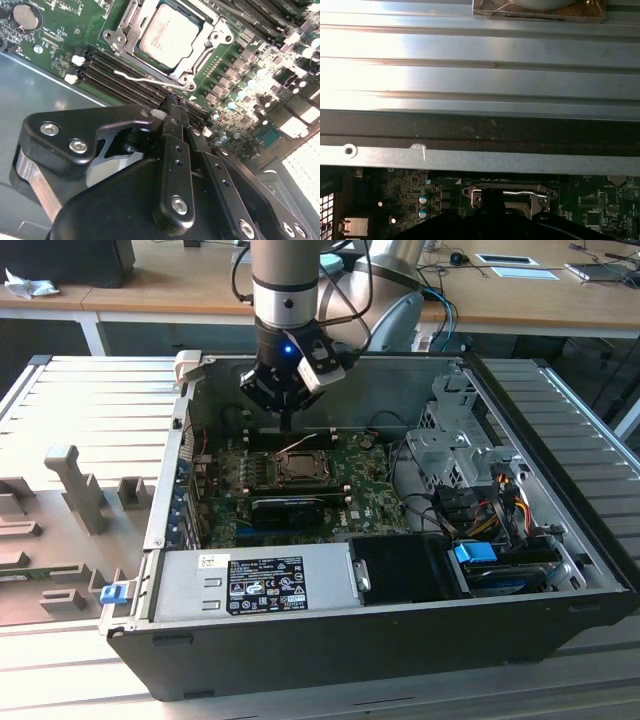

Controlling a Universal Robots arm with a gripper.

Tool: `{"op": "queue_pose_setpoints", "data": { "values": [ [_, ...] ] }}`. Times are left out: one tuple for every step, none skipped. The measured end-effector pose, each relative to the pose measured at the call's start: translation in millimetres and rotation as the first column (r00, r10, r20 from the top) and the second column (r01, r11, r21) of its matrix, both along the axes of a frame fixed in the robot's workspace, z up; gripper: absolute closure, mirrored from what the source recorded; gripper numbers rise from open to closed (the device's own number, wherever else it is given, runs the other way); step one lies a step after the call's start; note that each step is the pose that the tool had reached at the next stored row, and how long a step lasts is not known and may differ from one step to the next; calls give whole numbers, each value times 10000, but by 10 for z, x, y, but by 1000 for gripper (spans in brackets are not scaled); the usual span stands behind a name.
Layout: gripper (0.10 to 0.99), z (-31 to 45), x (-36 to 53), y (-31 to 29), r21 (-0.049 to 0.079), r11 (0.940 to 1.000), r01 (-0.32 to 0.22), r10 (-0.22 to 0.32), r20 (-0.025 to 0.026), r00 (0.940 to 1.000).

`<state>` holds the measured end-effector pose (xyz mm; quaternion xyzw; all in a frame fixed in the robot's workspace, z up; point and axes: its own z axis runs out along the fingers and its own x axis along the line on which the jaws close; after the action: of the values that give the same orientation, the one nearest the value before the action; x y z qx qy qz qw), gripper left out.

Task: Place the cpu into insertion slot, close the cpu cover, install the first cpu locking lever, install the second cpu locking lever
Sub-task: 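Install the first cpu locking lever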

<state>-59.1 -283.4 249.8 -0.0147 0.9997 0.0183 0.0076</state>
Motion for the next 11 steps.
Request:
{"op": "queue_pose_setpoints", "data": {
  "values": [
    [980, -5, 0, 0, 4, 10000, 0, 0, 0, 10000],
    [980, -10, 3, 0, 4, 10000, -3, 3, -1, 10000],
    [980, -12, 6, 0, 3, 10000, -4, 4, -2, 10000],
    [980, -14, 7, -1, 3, 10000, -2, 2, -1, 10000],
    [980, -16, 11, -1, 4, 10000, -2, 2, 0, 10000],
    [980, -17, 12, 0, 4, 10000, 0, 0, 0, 10000],
    [980, -19, 14, 0, 4, 10000, -1, 1, 0, 10000],
    [980, -20, 15, 0, 4, 10000, -1, 1, -1, 10000],
    [980, -21, 16, -1, 4, 10000, -1, 1, -1, 10000],
    [980, -22, 17, 0, 4, 10000, -1, 1, 0, 10000],
    [980, -23, 18, 0, 4, 10000, -1, 1, 0, 10000]
  ]
}}
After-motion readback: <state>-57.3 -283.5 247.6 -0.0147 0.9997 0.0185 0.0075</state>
